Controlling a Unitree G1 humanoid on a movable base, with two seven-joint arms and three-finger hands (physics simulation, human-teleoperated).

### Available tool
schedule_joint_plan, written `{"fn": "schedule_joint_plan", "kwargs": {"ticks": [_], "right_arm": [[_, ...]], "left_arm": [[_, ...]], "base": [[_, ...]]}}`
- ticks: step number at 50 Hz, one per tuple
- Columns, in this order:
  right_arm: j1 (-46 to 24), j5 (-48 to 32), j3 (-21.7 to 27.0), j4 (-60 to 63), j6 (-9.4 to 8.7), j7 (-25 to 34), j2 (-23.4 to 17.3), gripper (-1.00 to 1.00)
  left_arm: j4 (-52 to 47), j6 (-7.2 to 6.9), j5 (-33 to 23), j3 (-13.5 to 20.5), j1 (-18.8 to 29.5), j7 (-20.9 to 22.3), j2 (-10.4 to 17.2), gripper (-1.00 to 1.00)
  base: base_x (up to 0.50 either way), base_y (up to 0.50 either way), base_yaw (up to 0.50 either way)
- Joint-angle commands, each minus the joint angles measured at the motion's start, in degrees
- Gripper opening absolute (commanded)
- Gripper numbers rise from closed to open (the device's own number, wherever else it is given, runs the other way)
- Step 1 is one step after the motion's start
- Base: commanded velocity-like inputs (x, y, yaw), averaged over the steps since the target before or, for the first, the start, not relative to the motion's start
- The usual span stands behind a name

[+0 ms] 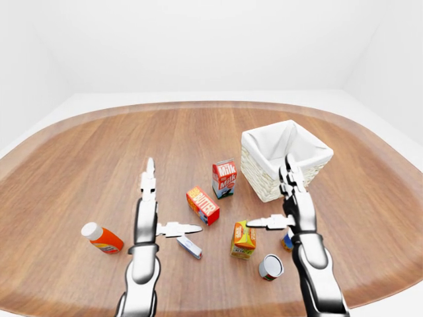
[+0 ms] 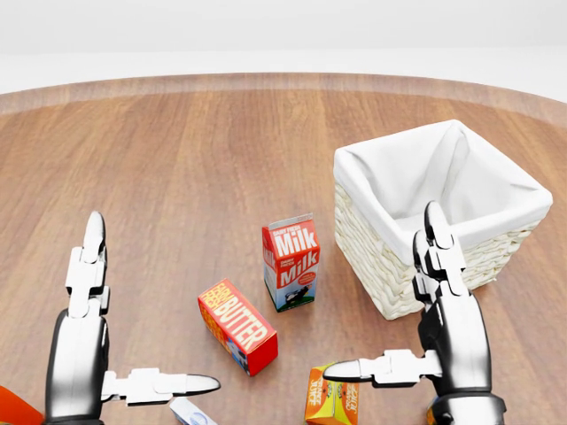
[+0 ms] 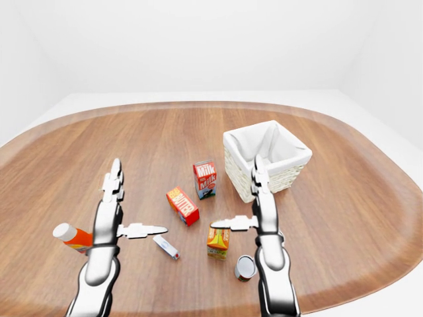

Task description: Pick up the alphabet soup and the tomato sauce, and put them in the basket.

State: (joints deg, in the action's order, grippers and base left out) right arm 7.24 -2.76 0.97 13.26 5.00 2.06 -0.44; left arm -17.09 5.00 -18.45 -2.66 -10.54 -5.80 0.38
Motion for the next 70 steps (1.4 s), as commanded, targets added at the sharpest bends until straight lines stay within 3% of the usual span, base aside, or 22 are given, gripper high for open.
{"fn": "schedule_joint_plan", "kwargs": {"ticks": [1,6,11,38,42,48,55,70], "right_arm": [[-0.93,0.18,0.68,-1.98,0.0,-0.13,-0.1,1.0],[-0.17,-1.37,0.57,-3.88,0.0,-0.36,-0.28,1.0],[-0.37,-2.44,1.94,3.62,0.0,0.22,-0.85,1.0],[-3.95,-20.14,17.65,15.28,0.0,8.8,-6.69,1.0],[-4.43,-25.37,18.8,14.23,0.0,7.54,-7.93,1.0],[-4.31,-33.93,19.69,14.31,0.0,10.22,-10.39,1.0],[-1.87,-39.89,21.15,11.71,0.0,11.54,-10.48,1.0],[-0.13,-39.8,25.75,16.03,0.0,20.4,-10.0,1.0]], "left_arm": [[0.4,0.0,-0.2,0.01,0.43,-0.05,0.02,1.0],[0.23,0.0,-0.22,-0.16,0.09,-0.14,0.0,1.0],[0.39,0.0,-0.3,-0.15,0.15,-0.19,0.04,1.0],[0.85,0.0,0.08,0.17,0.81,-0.11,0.02,1.0],[0.42,0.0,0.17,0.18,0.77,0.02,-0.02,1.0],[0.7,0.0,0.32,0.25,0.96,-0.01,-0.02,1.0],[1.02,0.0,0.13,0.14,0.98,-0.13,-0.02,1.0],[0.92,0.0,-0.24,-0.13,0.54,-0.25,0.02,1.0]], "base": [[0.0,0.0,0.0],[0.0,0.0,0.0],[0.0,0.0,0.0],[0.0,0.0,0.0],[0.0,0.0,0.0],[0.0,0.0,0.0],[0.0,0.0,0.0],[0.0,0.0,0.0]]}}
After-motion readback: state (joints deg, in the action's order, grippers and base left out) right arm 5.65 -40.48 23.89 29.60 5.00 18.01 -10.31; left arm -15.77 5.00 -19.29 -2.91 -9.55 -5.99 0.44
